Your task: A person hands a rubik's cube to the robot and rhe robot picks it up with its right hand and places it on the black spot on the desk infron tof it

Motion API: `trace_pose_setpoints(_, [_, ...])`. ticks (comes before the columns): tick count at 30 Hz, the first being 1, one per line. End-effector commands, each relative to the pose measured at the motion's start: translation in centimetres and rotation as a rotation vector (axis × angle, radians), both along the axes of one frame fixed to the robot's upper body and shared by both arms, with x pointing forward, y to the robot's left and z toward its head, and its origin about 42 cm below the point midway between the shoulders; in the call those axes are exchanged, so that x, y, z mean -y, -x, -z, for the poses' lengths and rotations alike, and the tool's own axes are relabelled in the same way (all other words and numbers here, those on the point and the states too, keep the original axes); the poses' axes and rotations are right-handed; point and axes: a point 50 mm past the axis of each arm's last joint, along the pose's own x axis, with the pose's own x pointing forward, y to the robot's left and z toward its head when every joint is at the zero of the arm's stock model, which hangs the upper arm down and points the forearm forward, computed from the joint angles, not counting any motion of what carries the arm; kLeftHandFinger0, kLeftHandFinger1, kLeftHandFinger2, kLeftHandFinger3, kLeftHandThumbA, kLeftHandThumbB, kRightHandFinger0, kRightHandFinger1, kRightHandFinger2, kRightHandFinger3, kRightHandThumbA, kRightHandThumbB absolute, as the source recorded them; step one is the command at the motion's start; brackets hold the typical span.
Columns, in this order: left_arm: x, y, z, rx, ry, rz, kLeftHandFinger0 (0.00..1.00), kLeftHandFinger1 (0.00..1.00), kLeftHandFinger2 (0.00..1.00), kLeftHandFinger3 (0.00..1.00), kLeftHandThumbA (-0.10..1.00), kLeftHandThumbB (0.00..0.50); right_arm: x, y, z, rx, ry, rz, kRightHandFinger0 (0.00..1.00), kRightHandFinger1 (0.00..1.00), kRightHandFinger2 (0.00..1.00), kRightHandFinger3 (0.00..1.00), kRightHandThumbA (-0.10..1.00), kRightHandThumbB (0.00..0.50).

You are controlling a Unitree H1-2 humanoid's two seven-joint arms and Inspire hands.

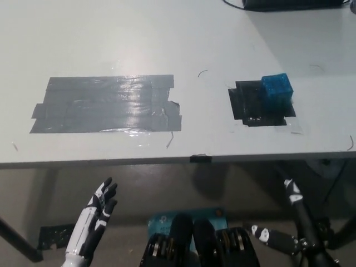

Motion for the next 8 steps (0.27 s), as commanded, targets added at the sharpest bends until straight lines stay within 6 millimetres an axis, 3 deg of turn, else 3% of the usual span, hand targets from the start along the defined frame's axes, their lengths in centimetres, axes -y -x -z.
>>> trace_pose_setpoints(1, [0.2,0.1,-0.9,0.051,-0.015,0.029,1.0,1.0,1.0,1.0,0.96,0.186,0.0,-0.8,0.0,0.083,-0.052,-0.026,1.0,1.0,1.0,1.0,1.0,0.296])
trace_pose_setpoints(8, [0.2,0.5,-0.6,0.066,-0.048,0.027,1.0,1.0,1.0,1.0,1.0,0.235,0.0,0.1,1.1,0.051,-0.007,-0.053,1.0,1.0,1.0,1.0,1.0,0.295])
